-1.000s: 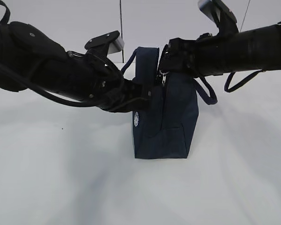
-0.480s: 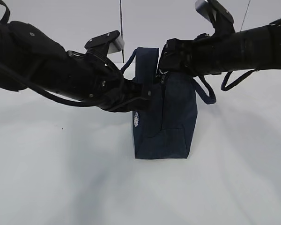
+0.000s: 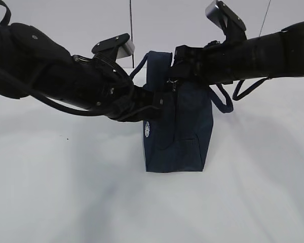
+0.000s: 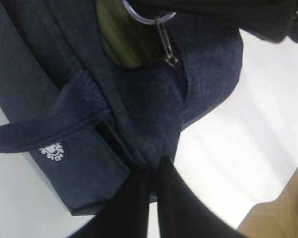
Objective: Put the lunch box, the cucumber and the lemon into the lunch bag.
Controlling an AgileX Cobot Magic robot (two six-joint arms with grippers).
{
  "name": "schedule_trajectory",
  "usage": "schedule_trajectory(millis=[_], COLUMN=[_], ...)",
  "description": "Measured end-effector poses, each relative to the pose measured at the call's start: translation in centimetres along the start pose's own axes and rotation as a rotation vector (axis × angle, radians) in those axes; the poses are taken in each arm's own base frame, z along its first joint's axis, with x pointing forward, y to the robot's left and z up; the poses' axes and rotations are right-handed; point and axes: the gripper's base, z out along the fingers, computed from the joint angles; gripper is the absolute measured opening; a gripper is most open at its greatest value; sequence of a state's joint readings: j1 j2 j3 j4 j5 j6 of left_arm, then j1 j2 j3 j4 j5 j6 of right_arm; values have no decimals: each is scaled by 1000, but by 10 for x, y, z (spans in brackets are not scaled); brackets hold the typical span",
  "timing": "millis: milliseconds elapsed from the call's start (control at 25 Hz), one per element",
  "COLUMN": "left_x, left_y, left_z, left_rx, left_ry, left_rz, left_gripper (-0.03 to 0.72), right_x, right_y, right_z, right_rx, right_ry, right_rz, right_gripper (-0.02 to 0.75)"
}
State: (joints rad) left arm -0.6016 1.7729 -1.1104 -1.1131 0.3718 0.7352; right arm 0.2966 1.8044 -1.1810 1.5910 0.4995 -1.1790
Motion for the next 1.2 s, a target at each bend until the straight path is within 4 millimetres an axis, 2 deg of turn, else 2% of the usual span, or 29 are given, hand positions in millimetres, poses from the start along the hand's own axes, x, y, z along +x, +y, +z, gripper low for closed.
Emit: schedule_trajectory(millis=[320, 880, 960, 1120, 1200], left_x=[1, 1, 1, 4, 3], left_y=[0, 0, 0, 0, 0], left_z=[0, 0, 0, 1, 1], left_rx=[4, 6, 9, 17, 10], left_ry=[7, 10, 14, 33, 24], left_rz=[4, 11, 36, 97, 138], left_gripper=[-7, 7, 76, 332, 411], right_x=[-4, -7, -7, -11, -11], right_y=[3, -2, -1, -2, -2], right_z=[7, 2, 2, 1, 1], right_rx=[-47, -83, -86, -85, -85], right_ry=[24, 39, 39, 28, 28], right_rz=[-36, -21, -24, -23, -22], right_gripper=[7, 7, 7, 7, 7])
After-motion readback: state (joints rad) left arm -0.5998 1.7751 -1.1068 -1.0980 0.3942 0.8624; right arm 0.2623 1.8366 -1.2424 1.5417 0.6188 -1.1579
